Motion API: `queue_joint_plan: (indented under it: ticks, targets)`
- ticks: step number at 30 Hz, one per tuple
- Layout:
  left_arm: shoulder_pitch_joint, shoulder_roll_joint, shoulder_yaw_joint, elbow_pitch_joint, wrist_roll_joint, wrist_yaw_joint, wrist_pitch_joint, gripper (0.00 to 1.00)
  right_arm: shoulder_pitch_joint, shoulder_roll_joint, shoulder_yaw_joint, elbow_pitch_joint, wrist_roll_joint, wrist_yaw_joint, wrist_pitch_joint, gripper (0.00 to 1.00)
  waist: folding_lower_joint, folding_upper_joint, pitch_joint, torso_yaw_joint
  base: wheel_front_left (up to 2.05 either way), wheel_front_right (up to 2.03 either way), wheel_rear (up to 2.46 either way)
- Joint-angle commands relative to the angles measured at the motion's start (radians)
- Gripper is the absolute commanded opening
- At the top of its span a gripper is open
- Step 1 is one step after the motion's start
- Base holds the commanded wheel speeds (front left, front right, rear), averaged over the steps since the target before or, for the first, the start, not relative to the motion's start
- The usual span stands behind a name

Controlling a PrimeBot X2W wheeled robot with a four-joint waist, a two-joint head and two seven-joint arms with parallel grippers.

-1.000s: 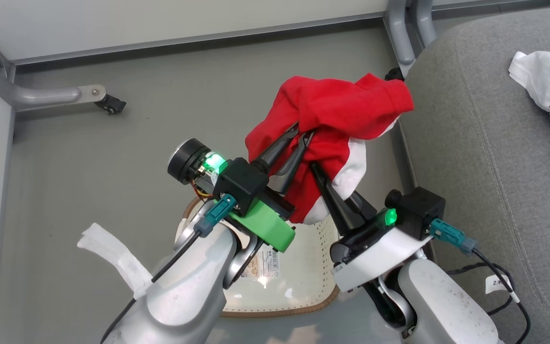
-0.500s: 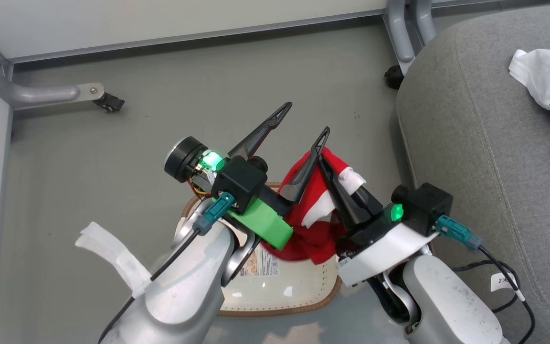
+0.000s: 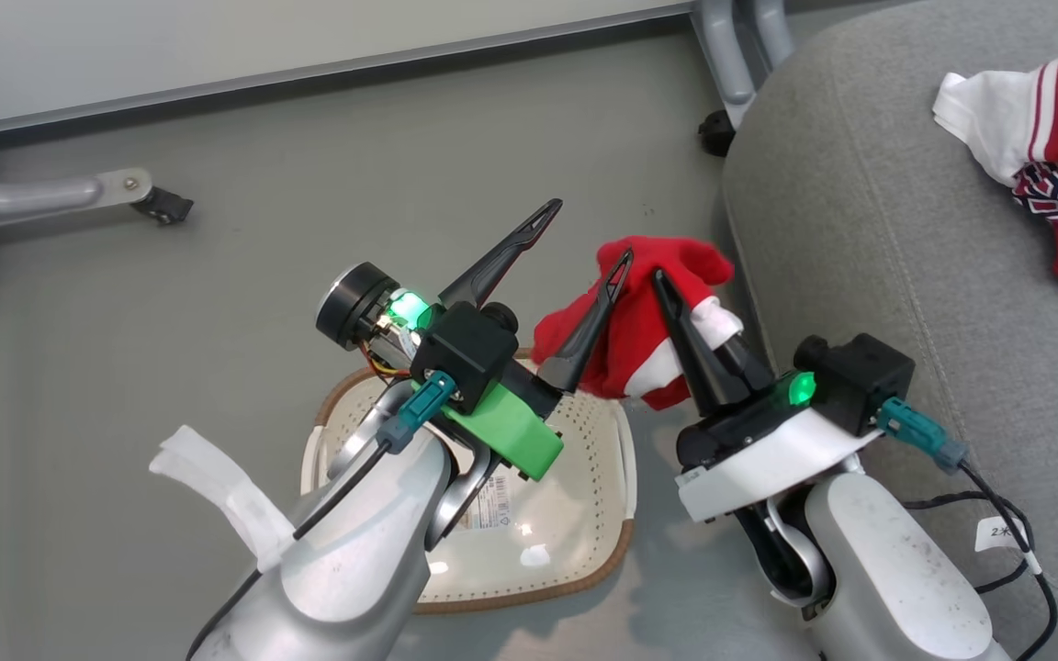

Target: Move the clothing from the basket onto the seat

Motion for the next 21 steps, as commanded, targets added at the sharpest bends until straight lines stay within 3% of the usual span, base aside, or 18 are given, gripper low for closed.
queue_joint_plan:
  ticks: [1, 21]
  targets:
    - [-0.019, 0.008, -0.001, 0.002, 0.005, -0.004, -0.004, 1.00, 0.002, -0.003, -0.011, -0.007, -0.006, 0.000, -0.005, 0.00, 0.0000, 0.0000, 0.007, -0.027, 0.00, 0.00, 0.00]
    - [0.005, 0.049, -0.037, 0.018, 0.014, -0.005, -0.002, 1.00, 0.043, -0.003, -0.173, -0.031, -0.053, 0.000, -0.005, 0.00, 0.0000, 0.0000, 0.040, -0.230, 0.00, 0.00, 0.00]
